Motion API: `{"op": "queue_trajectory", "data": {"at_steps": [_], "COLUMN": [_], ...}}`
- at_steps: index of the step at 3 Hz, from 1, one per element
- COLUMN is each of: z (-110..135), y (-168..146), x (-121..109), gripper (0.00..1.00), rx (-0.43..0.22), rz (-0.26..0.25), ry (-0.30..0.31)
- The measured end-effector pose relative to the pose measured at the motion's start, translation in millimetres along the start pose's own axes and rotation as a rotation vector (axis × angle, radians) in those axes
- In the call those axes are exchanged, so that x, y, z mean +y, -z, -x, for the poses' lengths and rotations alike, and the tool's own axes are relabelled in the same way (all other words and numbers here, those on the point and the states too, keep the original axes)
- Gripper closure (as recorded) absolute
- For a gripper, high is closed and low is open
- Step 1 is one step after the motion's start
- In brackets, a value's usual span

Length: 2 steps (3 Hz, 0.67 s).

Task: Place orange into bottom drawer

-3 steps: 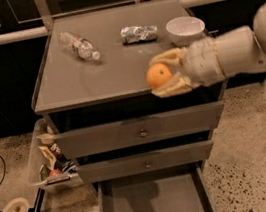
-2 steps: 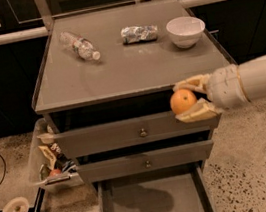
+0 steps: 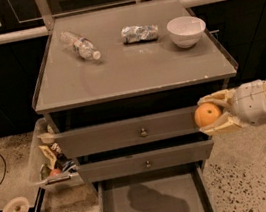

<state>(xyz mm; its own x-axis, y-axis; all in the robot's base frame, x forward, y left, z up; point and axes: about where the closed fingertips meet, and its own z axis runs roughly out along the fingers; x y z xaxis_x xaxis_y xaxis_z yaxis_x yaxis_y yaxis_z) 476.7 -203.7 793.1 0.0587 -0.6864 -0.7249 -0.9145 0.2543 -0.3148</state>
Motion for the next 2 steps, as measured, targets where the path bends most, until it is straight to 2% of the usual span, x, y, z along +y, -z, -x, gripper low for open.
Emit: {"op": "queue_trajectory", "data": {"at_steps": [1,2], "z": [-24.2,-80.7], "y": [-35.7,-93.3], "x": [17.5,54.7], "gripper": [1.00,1.00], "rx": [0.017,0.058], "rz": [0.046,0.117], "ry": [-0.046,-0.092]}}
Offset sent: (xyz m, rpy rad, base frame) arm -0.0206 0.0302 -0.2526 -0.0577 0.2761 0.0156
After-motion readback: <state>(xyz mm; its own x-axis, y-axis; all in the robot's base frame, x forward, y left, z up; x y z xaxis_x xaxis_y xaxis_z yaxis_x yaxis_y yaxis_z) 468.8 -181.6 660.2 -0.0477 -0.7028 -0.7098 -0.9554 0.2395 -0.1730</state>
